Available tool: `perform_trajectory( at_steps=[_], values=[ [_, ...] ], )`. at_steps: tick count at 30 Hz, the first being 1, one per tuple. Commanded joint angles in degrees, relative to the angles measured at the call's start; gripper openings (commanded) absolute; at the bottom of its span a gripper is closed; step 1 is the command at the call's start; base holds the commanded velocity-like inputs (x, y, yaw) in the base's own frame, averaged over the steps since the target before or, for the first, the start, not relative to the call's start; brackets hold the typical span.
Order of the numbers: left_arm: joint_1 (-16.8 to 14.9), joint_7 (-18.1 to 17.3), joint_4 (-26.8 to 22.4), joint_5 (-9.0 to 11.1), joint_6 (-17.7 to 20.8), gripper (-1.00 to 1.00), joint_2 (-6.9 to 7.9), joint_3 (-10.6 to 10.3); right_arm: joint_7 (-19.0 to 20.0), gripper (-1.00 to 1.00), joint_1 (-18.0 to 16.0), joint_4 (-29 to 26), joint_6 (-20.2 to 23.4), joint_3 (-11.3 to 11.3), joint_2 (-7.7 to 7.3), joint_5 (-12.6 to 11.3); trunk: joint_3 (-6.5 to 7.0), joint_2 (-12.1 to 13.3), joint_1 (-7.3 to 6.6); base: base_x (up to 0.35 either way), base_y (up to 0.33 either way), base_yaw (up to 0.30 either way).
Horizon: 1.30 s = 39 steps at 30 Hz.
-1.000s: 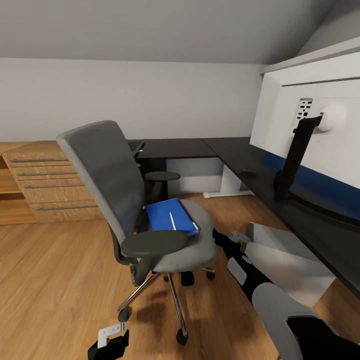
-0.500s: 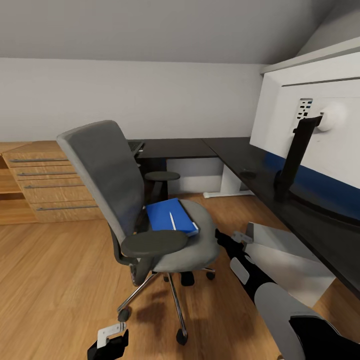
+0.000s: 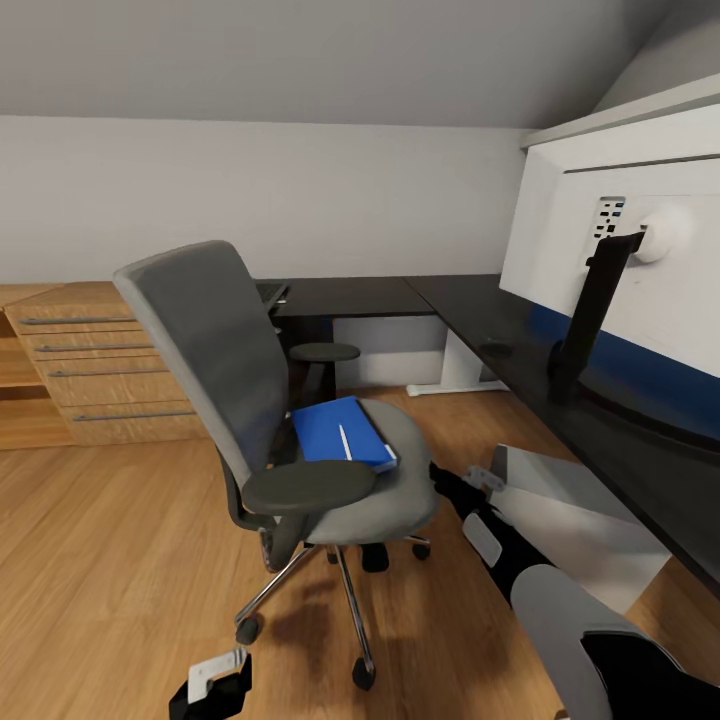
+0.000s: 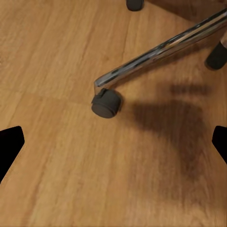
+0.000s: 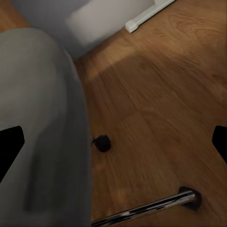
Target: In the bedroom, organize the workspace by keeping the computer under the desk, ensuring the monitor is on the desk, placing the keyboard on the desk next to the monitor, placing the mouse on the desk next to the keyboard, moving the folder from the swivel chair onto the desk next to the mouse, stacking the notebook on top of the folder with the pen on top of the notebook, and positioning the swivel chair next to the desk.
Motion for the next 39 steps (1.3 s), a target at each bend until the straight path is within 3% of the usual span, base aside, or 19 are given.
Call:
perform_trajectory(
  at_steps=[1, 4, 10, 25, 27, 39],
  values=[
    [0.0, 0.1, 0.3, 0.4, -0.6, 1.0, -0.01, 0.0, 0.5, 1.0, 0.0, 0.2, 1.0, -0.3, 0.05, -0.5, -0.06, 0.0, -0.01, 0.0, 0.0, 0.0],
    [0.0, 0.1, 0.5, 0.4, -0.9, 1.0, -0.01, 0.0, 0.7, 1.0, 0.0, 0.1, 4.0, -2.5, 0.04, -0.5, -0.06, 0.0, -0.01, 0.0, 0.0, 0.0],
    [0.0, 0.1, 1.1, 0.4, -1.0, 1.0, -0.08, -0.1, 1.7, 1.0, 0.0, 0.0, 5.2, -3.8, 0.04, -0.5, -0.06, 0.0, -0.01, 0.0, 0.0, 0.0],
    [0.0, 0.1, 1.6, 0.4, -1.1, 1.0, -0.02, 0.0, 7.0, 1.0, 0.0, -0.2, 6.7, -3.6, 0.42, -0.4, -0.06, 0.0, -0.01, 0.0, 0.0, 0.0],
    [0.0, -0.1, 2.3, 0.2, -1.0, 1.0, -0.68, -0.2, 7.5, 1.0, 0.0, -1.1, 6.3, -4.0, 0.99, -0.5, -0.05, 0.0, -0.01, 0.0, 0.0, 0.0],
    [0.0, -0.1, 3.7, 0.2, -1.1, 1.0, -1.82, -0.2, 7.2, 1.0, 0.0, -1.5, 7.3, -4.1, 0.63, -0.7, -0.05, 0.0, -0.01, 0.0, 0.0, 0.0]
  ],
)
